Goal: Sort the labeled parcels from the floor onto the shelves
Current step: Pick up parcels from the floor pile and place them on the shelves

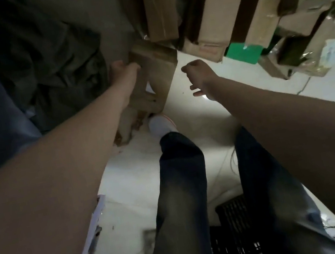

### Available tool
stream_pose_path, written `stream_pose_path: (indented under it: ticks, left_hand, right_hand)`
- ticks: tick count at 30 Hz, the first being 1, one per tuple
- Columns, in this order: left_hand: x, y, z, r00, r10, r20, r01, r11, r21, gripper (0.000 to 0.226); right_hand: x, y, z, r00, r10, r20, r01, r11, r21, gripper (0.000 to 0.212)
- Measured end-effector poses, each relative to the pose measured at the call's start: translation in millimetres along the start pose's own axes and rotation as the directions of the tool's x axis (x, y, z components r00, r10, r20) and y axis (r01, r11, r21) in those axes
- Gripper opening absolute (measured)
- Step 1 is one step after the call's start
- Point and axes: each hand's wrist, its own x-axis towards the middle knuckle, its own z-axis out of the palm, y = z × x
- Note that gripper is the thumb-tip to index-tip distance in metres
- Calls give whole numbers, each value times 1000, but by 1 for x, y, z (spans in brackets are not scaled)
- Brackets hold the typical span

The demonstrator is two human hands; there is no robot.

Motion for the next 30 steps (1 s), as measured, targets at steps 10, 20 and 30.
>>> stream_pose_path:
  ticks: [10, 20, 30]
  left_hand:
    - [19, -20, 17, 980, -190, 61, 195, 976, -92, 72]
    - [-117, 6, -6, 980, -195, 36, 197, 946, -256, 27]
    - [-258, 127, 7, 994, 84, -62, -99, 950, -297, 12]
  right_hand:
    - [25, 14, 30, 989, 79, 121, -110, 956, 270, 55]
    - [-65, 2, -16, 999, 11, 52, -21, 982, 187, 45]
    - [-193, -49, -133, 974, -223, 36, 210, 951, 227, 63]
